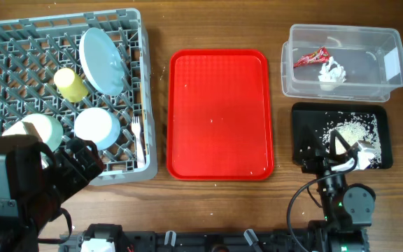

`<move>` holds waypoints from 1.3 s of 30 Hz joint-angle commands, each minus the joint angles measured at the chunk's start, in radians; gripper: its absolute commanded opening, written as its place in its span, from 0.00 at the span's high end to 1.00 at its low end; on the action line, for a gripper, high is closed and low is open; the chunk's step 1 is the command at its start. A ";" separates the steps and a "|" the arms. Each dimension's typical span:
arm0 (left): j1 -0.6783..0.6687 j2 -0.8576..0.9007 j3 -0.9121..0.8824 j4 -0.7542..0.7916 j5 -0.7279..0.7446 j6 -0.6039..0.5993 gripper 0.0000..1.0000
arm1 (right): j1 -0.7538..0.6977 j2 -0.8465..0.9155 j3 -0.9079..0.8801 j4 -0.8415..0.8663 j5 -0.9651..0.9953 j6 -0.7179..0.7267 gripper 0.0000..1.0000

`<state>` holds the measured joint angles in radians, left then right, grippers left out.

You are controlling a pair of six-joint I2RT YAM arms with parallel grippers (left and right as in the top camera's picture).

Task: Sort waste into correct bins and load items into the dishwasher rack

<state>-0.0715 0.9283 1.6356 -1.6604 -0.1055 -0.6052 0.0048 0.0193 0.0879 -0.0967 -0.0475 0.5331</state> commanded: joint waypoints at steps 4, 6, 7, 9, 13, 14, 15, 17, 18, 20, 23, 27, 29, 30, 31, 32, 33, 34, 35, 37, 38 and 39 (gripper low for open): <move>0.004 0.001 0.001 0.003 0.008 -0.009 0.00 | -0.005 -0.016 -0.083 0.115 0.042 -0.010 0.00; 0.004 0.001 0.001 0.002 0.008 -0.009 0.00 | -0.005 -0.016 -0.083 0.111 0.066 -0.015 0.00; 0.004 0.001 0.001 0.002 0.008 -0.009 0.00 | -0.005 -0.016 -0.083 0.108 0.070 -0.032 0.00; 0.004 0.001 0.001 0.002 0.008 -0.009 0.00 | -0.005 -0.016 -0.083 0.107 0.069 -0.105 0.00; 0.004 0.001 0.001 0.002 0.008 -0.009 0.00 | -0.005 -0.016 -0.083 0.104 0.060 -0.254 0.00; 0.004 0.001 0.001 0.002 0.008 -0.009 0.00 | -0.005 -0.016 -0.083 0.100 0.042 -0.325 0.00; 0.004 0.001 0.001 0.002 0.008 -0.009 0.00 | -0.005 -0.016 -0.083 0.100 0.040 -0.362 0.00; 0.004 0.001 0.001 0.002 0.008 -0.009 0.00 | -0.005 -0.016 -0.083 0.100 0.040 -0.406 0.00; 0.004 0.001 0.001 0.002 0.008 -0.009 0.00 | -0.005 -0.016 -0.083 0.101 0.040 -0.400 0.01; 0.004 0.001 0.001 0.002 0.008 -0.009 0.00 | -0.005 -0.016 -0.083 0.103 0.040 -0.400 0.00; 0.004 0.001 0.001 0.002 0.008 -0.009 0.00 | -0.005 -0.016 -0.083 0.103 0.040 -0.400 0.00; 0.004 0.001 0.001 0.002 0.008 -0.009 0.00 | -0.005 -0.016 -0.083 0.103 0.040 -0.400 0.00; 0.004 0.001 0.001 0.002 0.008 -0.009 0.00 | -0.005 -0.016 -0.083 0.103 0.040 -0.400 0.00; 0.004 0.001 0.001 0.002 0.008 -0.009 0.00 | -0.005 -0.016 -0.083 0.103 0.040 -0.400 0.00; 0.004 0.001 0.001 0.002 0.008 -0.009 0.00 | -0.005 -0.016 -0.083 0.103 0.040 -0.400 0.00; 0.004 0.001 0.001 0.002 0.008 -0.009 0.00 | -0.005 -0.016 -0.083 0.103 0.040 -0.400 0.00; 0.004 0.001 0.001 0.002 0.008 -0.009 0.00 | -0.005 -0.016 -0.083 0.103 0.040 -0.400 0.00; 0.004 0.001 0.001 0.002 0.008 -0.009 0.00 | -0.005 -0.016 -0.083 0.103 0.040 -0.400 0.00; 0.004 0.001 0.001 0.002 0.008 -0.009 0.00 | -0.005 -0.016 -0.083 0.103 0.040 -0.401 0.00; 0.004 0.001 0.001 0.002 0.008 -0.009 0.00 | -0.005 -0.016 -0.083 0.103 0.040 -0.400 0.00; 0.004 0.001 0.001 0.002 0.008 -0.009 0.00 | -0.005 -0.016 -0.083 0.103 0.040 -0.400 0.00; 0.004 0.001 0.001 0.002 0.008 -0.009 0.00 | -0.005 -0.016 -0.083 0.103 0.040 -0.400 0.00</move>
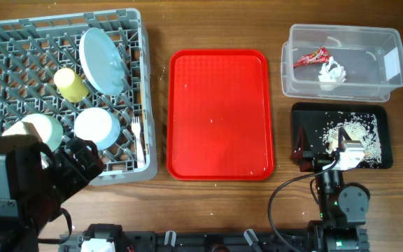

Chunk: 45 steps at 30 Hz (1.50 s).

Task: Sort waste into correct bins and load items into the dishwasher rack

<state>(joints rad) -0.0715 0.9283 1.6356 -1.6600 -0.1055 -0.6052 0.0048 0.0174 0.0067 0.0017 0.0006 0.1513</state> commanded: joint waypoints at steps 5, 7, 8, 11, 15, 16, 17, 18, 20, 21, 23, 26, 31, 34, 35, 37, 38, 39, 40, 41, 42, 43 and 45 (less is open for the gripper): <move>0.005 0.001 0.001 -0.006 -0.034 0.051 0.00 | -0.005 -0.014 -0.002 0.004 -0.008 -0.018 0.00; 0.004 0.001 0.001 -0.006 -0.034 0.051 0.00 | -0.005 -0.014 -0.002 0.004 -0.008 -0.018 0.00; 0.004 0.001 0.001 -0.007 -0.034 0.051 0.00 | -0.005 -0.014 -0.002 0.004 -0.008 -0.018 0.00; 0.002 -0.003 0.001 -0.010 -0.034 0.051 0.00 | -0.005 -0.014 -0.002 0.004 -0.008 -0.018 0.00; 0.002 -0.035 0.001 -0.009 -0.032 0.050 0.00 | -0.005 -0.014 -0.002 0.004 -0.008 -0.018 0.00; 0.002 -0.050 0.001 -0.011 -0.023 0.051 0.00 | -0.005 -0.014 -0.002 0.004 -0.008 -0.018 0.00; 0.002 -0.064 0.000 -0.015 -0.013 0.051 0.00 | -0.005 -0.014 -0.002 0.004 -0.008 -0.018 0.00; 0.002 -0.076 -0.003 -0.013 -0.006 0.051 0.00 | -0.005 -0.014 -0.002 0.004 -0.008 -0.018 0.00; 0.002 -0.113 -0.036 -0.010 0.003 0.051 0.00 | -0.005 -0.014 -0.002 0.004 -0.008 -0.018 0.00; 0.002 -0.129 -0.058 -0.004 0.004 0.051 0.00 | -0.005 -0.014 -0.002 0.004 -0.008 -0.018 0.00; 0.002 -0.173 -0.131 0.031 0.004 0.056 0.00 | -0.005 -0.014 -0.002 0.004 -0.008 -0.018 0.00; 0.002 -0.254 -0.294 0.168 0.047 0.170 0.00 | -0.005 -0.014 -0.002 0.004 -0.008 -0.018 0.00; 0.002 -0.405 -0.610 0.461 0.143 0.262 0.00 | -0.005 -0.014 -0.002 0.004 -0.008 -0.018 0.00; 0.002 -0.492 -0.791 0.623 0.181 0.262 0.00 | -0.005 -0.014 -0.002 0.004 -0.008 -0.018 0.00; 0.002 -0.520 -0.846 0.672 0.195 0.262 0.00 | -0.005 -0.014 -0.002 0.004 -0.008 -0.018 0.00; 0.002 -0.573 -0.944 0.762 0.223 0.262 0.00 | -0.005 -0.014 -0.002 0.005 -0.008 -0.018 0.00; 0.002 -0.593 -0.978 0.798 0.234 0.262 0.00 | -0.005 -0.014 -0.002 0.004 -0.008 -0.018 0.00; 0.002 -0.613 -1.013 0.834 0.245 0.262 0.00 | -0.005 -0.014 -0.002 0.004 -0.008 -0.018 0.00; 0.002 -0.632 -1.040 0.862 0.249 0.262 0.00 | -0.005 -0.014 -0.002 0.004 -0.008 -0.018 0.00; 0.002 -0.653 -1.070 0.892 0.251 0.262 0.00 | -0.005 -0.014 -0.002 0.004 -0.008 -0.018 0.00; 0.002 -0.672 -1.094 0.915 0.251 0.262 0.00 | -0.005 -0.014 -0.002 0.005 -0.008 -0.018 0.00; 0.002 -0.696 -1.123 0.943 0.251 0.262 0.00 | -0.005 -0.014 -0.002 0.004 -0.008 -0.018 0.00; 0.002 -0.732 -1.161 0.983 0.251 0.262 0.00 | -0.005 -0.014 -0.002 0.004 -0.008 -0.018 0.00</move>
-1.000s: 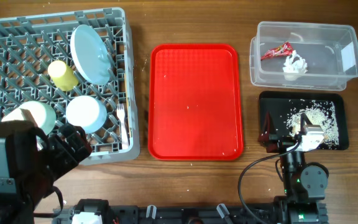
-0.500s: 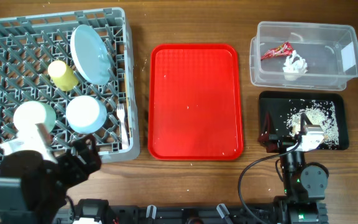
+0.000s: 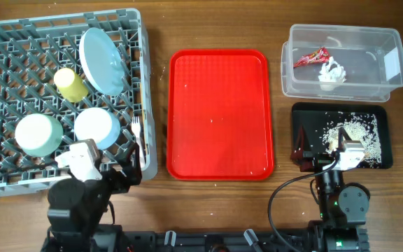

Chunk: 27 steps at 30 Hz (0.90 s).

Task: Sort waste into correct bins and load items into the dishwasher rack

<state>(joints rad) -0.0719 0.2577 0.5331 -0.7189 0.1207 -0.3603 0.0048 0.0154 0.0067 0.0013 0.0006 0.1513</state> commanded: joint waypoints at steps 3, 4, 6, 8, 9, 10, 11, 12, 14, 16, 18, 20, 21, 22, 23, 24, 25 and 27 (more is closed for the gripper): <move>0.002 -0.135 -0.134 0.129 0.025 0.017 0.00 | -0.005 -0.012 -0.002 0.005 -0.008 -0.018 0.00; 0.002 -0.161 -0.158 0.156 0.025 0.017 0.00 | -0.005 -0.012 -0.002 0.005 -0.008 -0.018 0.00; 0.002 -0.193 -0.183 0.190 0.026 0.017 0.00 | -0.005 -0.012 -0.002 0.005 -0.008 -0.018 0.00; 0.002 -0.210 -0.201 0.220 0.027 0.017 0.00 | -0.005 -0.012 -0.002 0.005 -0.008 -0.018 0.00; 0.002 -0.217 -0.213 0.250 0.026 0.017 0.00 | -0.005 -0.012 -0.002 0.005 -0.008 -0.018 0.00; 0.002 -0.221 -0.225 0.278 0.024 0.017 0.00 | -0.005 -0.012 -0.002 0.005 -0.008 -0.018 0.00; 0.002 -0.224 -0.234 0.301 0.024 0.017 0.00 | -0.005 -0.012 -0.002 0.005 -0.008 -0.018 0.00; 0.002 -0.227 -0.246 0.332 0.024 0.017 0.00 | -0.005 -0.012 -0.002 0.005 -0.008 -0.018 0.00; 0.002 -0.227 -0.270 0.388 0.025 0.016 0.00 | -0.005 -0.012 -0.002 0.005 -0.008 -0.018 0.00; 0.002 -0.227 -0.293 0.439 0.029 0.016 0.00 | -0.005 -0.012 -0.002 0.005 -0.008 -0.018 0.00; 0.002 -0.227 -0.305 0.468 0.032 0.017 0.00 | -0.005 -0.012 -0.002 0.005 -0.008 -0.018 0.00; 0.002 -0.230 -0.305 0.470 0.032 0.017 0.00 | -0.005 -0.012 -0.002 0.005 -0.008 -0.018 0.00; 0.002 -0.234 -0.305 0.469 0.032 0.017 0.00 | -0.005 -0.012 -0.002 0.005 -0.008 -0.018 0.00; 0.002 -0.239 -0.305 0.469 0.032 0.017 0.00 | -0.005 -0.012 -0.002 0.005 -0.008 -0.018 0.00; 0.002 -0.246 -0.305 0.469 0.031 0.017 0.00 | -0.005 -0.012 -0.002 0.005 -0.008 -0.018 0.00; 0.002 -0.253 -0.305 0.469 0.031 0.017 0.00 | -0.005 -0.012 -0.002 0.005 -0.008 -0.018 0.00; 0.002 -0.254 -0.305 0.469 0.031 0.017 0.00 | -0.005 -0.012 -0.002 0.005 -0.008 -0.018 0.00; 0.002 -0.254 -0.305 0.468 0.032 0.016 0.00 | -0.005 -0.012 -0.002 0.005 -0.008 -0.018 0.00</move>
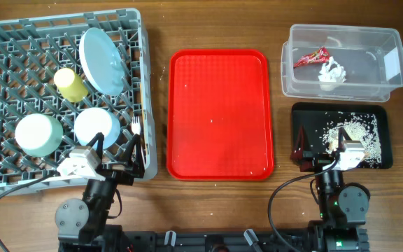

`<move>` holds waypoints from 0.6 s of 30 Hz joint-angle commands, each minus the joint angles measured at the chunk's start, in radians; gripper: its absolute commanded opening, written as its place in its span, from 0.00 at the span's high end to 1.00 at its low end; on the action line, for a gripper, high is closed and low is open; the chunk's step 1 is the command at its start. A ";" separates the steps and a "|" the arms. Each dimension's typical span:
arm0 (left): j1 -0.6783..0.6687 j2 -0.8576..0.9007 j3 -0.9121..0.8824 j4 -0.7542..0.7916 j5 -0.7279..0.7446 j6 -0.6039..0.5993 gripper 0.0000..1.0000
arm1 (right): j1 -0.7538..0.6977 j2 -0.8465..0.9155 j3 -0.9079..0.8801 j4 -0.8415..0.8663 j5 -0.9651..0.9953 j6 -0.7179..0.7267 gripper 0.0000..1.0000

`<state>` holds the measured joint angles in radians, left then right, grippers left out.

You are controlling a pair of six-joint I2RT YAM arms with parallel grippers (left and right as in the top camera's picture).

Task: Sort waste into correct bins and load items into the dishwasher rack

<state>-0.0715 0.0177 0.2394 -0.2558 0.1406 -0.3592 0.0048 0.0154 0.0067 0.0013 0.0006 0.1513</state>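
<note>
The grey dishwasher rack (19,42) at the left holds a pale blue plate (102,60), a yellow cup (69,83), a green cup (38,134), a white bowl (95,127) and a white fork (137,133). The red tray (220,112) lies bare in the middle. At the back right a clear bin (390,66) contains a red wrapper (309,57) and a crumpled white tissue (331,73). The black bin (306,119) has rice-like scraps (352,129). My left gripper (115,155) is open at the rack's near edge. My right gripper (320,150) is open at the black bin's near edge. Both hold nothing.
Wooden table (156,105) shows between rack, tray and bins. Both arm bases (82,217) sit at the near table edge with cables trailing.
My left arm has drawn back a little toward the near edge, its gripper still open by the rack's front right corner. The right arm and all items are unchanged.
At first my left arm loomed over the rack's near left corner, hiding part of the green cup, while my right gripper was over the black bin's near edge. The right gripper then settled back slightly. Later the left arm stood low at the rack's front.
</note>
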 commanded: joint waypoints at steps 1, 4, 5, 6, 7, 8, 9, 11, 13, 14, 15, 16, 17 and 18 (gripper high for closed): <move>0.002 -0.014 -0.011 0.006 0.012 0.015 0.00 | -0.005 -0.012 -0.002 0.005 -0.008 -0.018 0.00; 0.002 -0.014 -0.011 0.006 0.011 0.016 0.00 | -0.005 -0.012 -0.002 0.005 -0.008 -0.018 0.00; 0.002 -0.014 -0.011 0.007 0.011 0.016 0.00 | -0.005 -0.012 -0.002 0.005 -0.008 -0.018 0.00; 0.002 -0.014 -0.011 0.013 0.011 0.016 0.00 | -0.005 -0.012 -0.002 0.005 -0.008 -0.018 0.00; 0.002 -0.014 -0.011 0.022 0.011 0.016 0.00 | -0.005 -0.012 -0.002 0.005 -0.008 -0.018 0.01; 0.002 -0.014 -0.011 0.038 0.011 0.016 0.00 | -0.005 -0.012 -0.002 0.005 -0.008 -0.018 0.00; 0.002 -0.014 -0.011 0.048 0.011 0.016 0.00 | -0.005 -0.012 -0.002 0.005 -0.008 -0.018 0.00; 0.002 -0.014 -0.011 0.063 0.004 0.015 0.00 | -0.005 -0.012 -0.002 0.005 -0.008 -0.018 0.00; 0.002 -0.014 -0.018 0.070 -0.014 0.015 0.00 | -0.005 -0.012 -0.002 0.005 -0.008 -0.018 0.00; 0.002 -0.014 -0.027 0.086 -0.021 0.015 0.00 | -0.005 -0.012 -0.002 0.005 -0.008 -0.018 0.00; 0.002 -0.014 -0.059 0.137 -0.023 0.015 0.00 | -0.005 -0.012 -0.002 0.005 -0.008 -0.018 0.00; 0.002 -0.014 -0.084 0.174 -0.022 0.015 0.00 | -0.005 -0.012 -0.002 0.005 -0.008 -0.018 0.00; 0.002 -0.014 -0.110 0.215 -0.022 0.014 0.00 | -0.005 -0.012 -0.002 0.005 -0.008 -0.018 0.00; 0.002 -0.014 -0.137 0.255 -0.022 0.011 0.00 | -0.005 -0.012 -0.002 0.005 -0.008 -0.018 0.00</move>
<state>-0.0715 0.0135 0.1886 -0.0822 0.1299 -0.3588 0.0048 0.0154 0.0067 0.0013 0.0006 0.1513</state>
